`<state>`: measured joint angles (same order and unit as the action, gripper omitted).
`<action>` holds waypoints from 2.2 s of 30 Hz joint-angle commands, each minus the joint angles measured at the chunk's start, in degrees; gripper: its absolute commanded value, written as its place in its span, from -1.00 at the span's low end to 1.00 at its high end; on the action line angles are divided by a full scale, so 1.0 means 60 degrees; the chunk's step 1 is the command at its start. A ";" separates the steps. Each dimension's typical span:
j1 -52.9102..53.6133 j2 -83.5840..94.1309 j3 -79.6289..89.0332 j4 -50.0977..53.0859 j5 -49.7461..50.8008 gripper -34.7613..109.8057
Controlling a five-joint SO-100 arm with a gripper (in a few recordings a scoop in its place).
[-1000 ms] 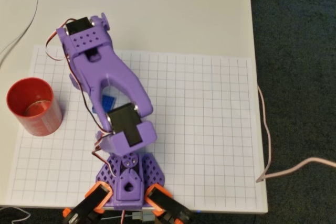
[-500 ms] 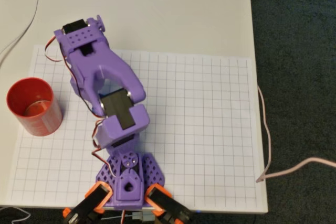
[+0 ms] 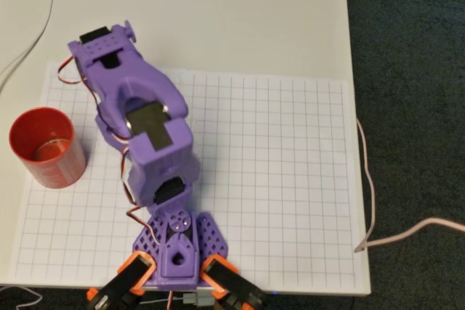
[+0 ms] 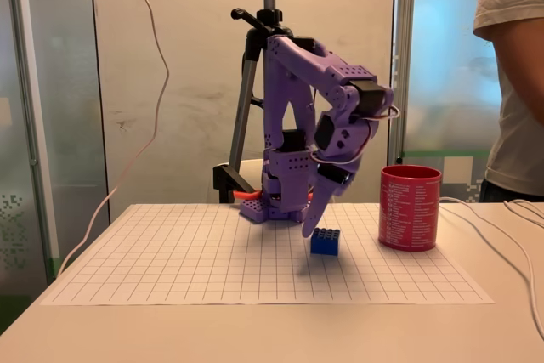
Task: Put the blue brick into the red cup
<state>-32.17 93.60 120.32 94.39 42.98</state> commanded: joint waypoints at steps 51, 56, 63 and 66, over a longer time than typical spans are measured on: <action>0.1494 -0.1904 -0.1289 -0.1626 0.1084 -0.52; 0.1611 -0.1875 -0.1260 -0.1641 0.1040 -0.52; 0.3296 0.0366 -0.1274 -0.1846 0.1172 -0.52; 0.4570 0.1802 -0.1890 -0.2256 0.0718 -0.52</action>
<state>-12.22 92.81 112.32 81.83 48.34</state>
